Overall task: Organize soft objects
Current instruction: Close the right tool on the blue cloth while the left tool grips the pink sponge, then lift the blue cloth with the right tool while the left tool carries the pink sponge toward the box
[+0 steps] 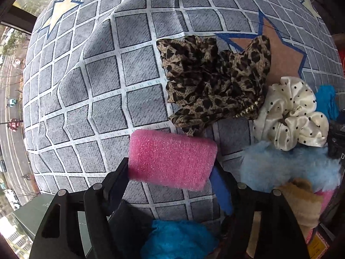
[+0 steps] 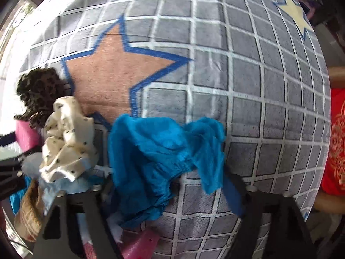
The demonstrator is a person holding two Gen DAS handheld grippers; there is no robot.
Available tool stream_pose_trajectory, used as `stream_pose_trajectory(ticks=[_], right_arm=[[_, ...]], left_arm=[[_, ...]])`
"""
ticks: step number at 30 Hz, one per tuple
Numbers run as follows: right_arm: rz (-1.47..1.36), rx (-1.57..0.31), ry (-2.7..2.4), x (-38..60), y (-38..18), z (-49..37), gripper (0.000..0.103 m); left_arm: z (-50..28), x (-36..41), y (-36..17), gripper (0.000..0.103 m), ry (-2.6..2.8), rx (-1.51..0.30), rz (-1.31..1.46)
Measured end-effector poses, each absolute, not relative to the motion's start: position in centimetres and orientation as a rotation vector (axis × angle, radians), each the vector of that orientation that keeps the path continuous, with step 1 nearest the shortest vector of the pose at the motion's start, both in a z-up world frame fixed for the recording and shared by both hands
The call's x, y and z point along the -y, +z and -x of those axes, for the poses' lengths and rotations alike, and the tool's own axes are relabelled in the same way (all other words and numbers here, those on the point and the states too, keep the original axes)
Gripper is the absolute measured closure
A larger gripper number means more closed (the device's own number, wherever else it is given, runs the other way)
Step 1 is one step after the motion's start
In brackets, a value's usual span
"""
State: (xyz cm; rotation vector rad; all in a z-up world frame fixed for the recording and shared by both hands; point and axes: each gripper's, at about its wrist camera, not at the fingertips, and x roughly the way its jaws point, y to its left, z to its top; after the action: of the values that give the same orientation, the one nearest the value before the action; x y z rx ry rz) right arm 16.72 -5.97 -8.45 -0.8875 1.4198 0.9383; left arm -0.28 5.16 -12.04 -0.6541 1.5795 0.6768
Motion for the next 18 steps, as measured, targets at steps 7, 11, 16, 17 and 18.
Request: stream_pose_trajectory(ticks=[7,11,16,17,18], right_arm=[[0.712,-1.530,0.997,8.0,-7.5,-17.4,0.074],[0.573,-1.580,0.986,10.3,-6.4,-18.4,0.074],[0.463,-1.586,0.973,12.9,-4.0,-19.4,0.074],[0.446,-1.586,0.969,13.3,-3.5,-19.6,0.074],[0.429,-1.586,0.967,13.9,-3.1,-19.7,0.074]], left_arm=[[1.8,-4.9,-7.9,0.029,0.727,-1.477,0.658],[2.1,-4.6,-5.3,0.029,0.740,-1.415,0.652],[2.0,-3.7,-2.1,0.029,0.732,-1.354,0.639],[1.9,-3.4,-1.6,0.029,0.724,-1.345,0.637],[1.6,-3.2,-1.3,0.029,0.719,-1.337,0.632]])
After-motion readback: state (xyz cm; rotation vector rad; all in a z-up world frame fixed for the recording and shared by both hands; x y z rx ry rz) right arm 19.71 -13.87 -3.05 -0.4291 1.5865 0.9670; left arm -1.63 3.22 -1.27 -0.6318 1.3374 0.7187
